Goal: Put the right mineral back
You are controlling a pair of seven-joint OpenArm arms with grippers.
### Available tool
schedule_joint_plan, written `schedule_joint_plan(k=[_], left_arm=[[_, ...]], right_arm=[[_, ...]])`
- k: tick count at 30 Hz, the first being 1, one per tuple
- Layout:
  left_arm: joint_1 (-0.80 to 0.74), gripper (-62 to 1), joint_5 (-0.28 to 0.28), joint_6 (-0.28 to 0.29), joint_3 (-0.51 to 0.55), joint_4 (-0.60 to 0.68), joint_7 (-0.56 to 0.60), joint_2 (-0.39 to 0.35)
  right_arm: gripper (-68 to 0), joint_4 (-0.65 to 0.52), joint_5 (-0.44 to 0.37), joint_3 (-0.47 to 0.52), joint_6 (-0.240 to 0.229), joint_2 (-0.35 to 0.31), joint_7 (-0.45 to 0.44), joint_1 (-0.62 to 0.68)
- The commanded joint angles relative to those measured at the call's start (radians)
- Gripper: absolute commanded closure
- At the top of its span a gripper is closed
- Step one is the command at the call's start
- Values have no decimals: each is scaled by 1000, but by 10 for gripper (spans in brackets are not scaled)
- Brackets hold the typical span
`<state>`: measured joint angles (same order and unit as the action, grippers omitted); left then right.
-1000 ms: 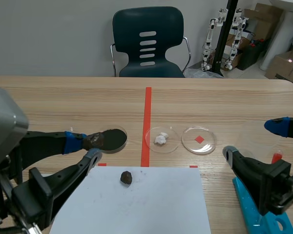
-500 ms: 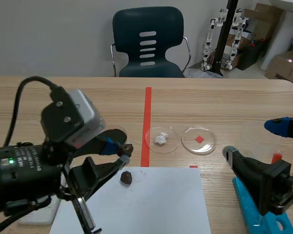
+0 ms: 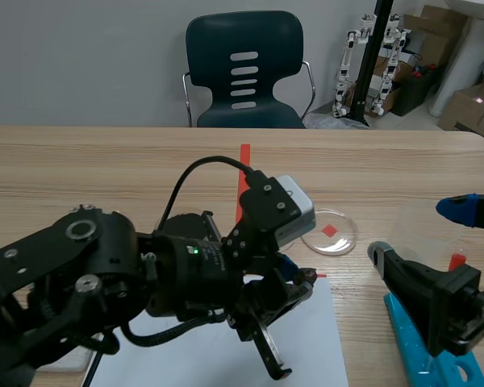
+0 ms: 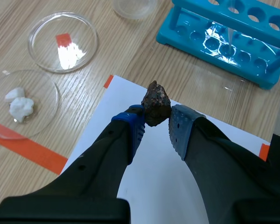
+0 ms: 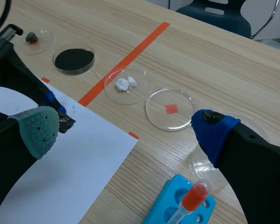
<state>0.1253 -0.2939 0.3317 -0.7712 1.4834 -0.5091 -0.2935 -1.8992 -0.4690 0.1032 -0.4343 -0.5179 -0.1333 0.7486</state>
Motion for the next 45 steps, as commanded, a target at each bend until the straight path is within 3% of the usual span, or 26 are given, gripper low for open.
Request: schedule_joint_plan(k=[1, 7, 13, 18, 32, 45], left_arm=[[18, -130, -10, -29, -10, 2, -6, 43], [89, -131, -59, -217, -41, -120, -116, 171], [138, -130, -63, -383, -42, -224, -196, 250], [172, -130, -62, -447, -42, -301, -234, 292], [244, -131, -58, -496, -42, -504, -366, 382], [240, -133, -54, -499, -42, -536, -380, 396]], right_arm=[[-591, -20, -11, 8, -1, -3, -16, -1], [-591, -20, -11, 8, -1, -3, -15, -1], [-591, -20, -10, 8, -1, -3, -16, -1], [-591, -20, -11, 8, -1, -3, -16, -1], [-591, -20, -11, 8, -1, -3, -16, -1], [-591, -20, -10, 8, -1, -3, -16, -1]])
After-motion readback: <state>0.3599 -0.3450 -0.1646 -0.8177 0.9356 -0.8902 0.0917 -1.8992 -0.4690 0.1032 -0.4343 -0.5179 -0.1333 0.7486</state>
